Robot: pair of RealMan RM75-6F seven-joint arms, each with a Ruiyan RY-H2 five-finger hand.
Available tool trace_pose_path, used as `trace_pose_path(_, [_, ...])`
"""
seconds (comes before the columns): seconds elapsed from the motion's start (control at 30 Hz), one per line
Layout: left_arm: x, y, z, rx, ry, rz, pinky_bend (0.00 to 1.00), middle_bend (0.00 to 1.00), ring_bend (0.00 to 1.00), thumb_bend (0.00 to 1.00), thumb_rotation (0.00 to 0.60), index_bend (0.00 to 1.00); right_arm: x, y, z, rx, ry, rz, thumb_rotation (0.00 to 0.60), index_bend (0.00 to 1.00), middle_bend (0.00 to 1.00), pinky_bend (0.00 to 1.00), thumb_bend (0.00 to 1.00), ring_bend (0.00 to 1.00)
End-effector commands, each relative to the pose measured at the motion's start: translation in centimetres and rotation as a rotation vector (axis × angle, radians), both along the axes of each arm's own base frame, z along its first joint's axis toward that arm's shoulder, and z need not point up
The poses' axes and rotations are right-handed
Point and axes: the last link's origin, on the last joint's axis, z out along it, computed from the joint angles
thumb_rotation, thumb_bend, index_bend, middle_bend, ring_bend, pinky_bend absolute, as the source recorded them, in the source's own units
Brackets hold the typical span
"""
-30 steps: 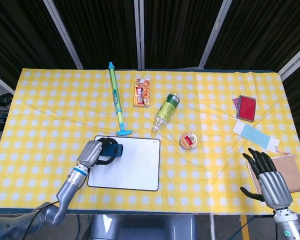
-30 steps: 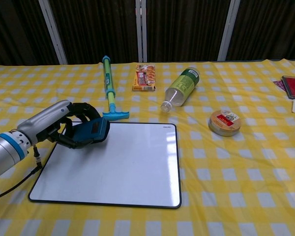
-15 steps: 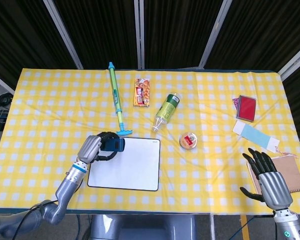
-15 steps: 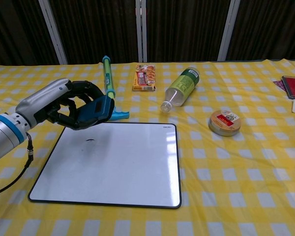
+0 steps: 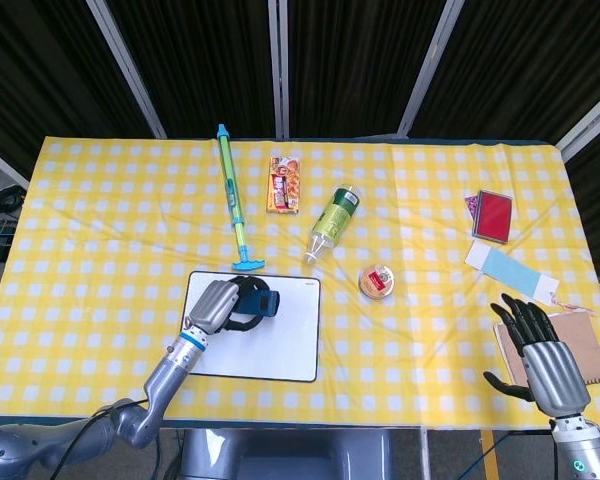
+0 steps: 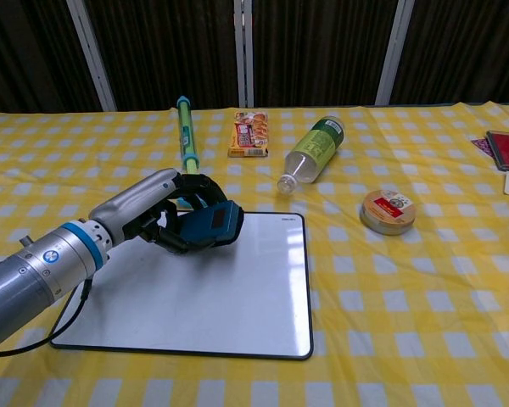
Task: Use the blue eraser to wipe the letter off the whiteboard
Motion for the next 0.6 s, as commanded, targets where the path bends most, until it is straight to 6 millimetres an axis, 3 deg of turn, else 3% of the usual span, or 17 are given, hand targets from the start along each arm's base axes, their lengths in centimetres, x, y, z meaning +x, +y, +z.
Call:
trace_pose_path(0.03, [0.1,0.3,-0.4,-0.012,-0.003,0.01,0.56,0.63,0.56,0.62,0.6,0.83,-0.1,-0.1,-0.1,0.002,0.002,-0.005,0.6,0.1,0.0,0.0,0.05,0.0])
trace_pose_path(0.37, [-1.7,0.6,0.0,0.0,0.008,0.039,0.56,0.63,0.56,0.62,0.6,0.83,-0.2,-0.2,-0.5,0.009,0.022,-0.007,0.6,0.1,0.0,0.0,0.05,0.0])
trace_pose_path(0.6, [-5.5,0.7,1.6,0.024,0.029,0.093,0.56,0.63,0.56,0.62,0.6,0.83,0.1,0.1,-0.8,0.012,0.036,0.004,0.6,0.1,0.0,0.0,0.05,0.0])
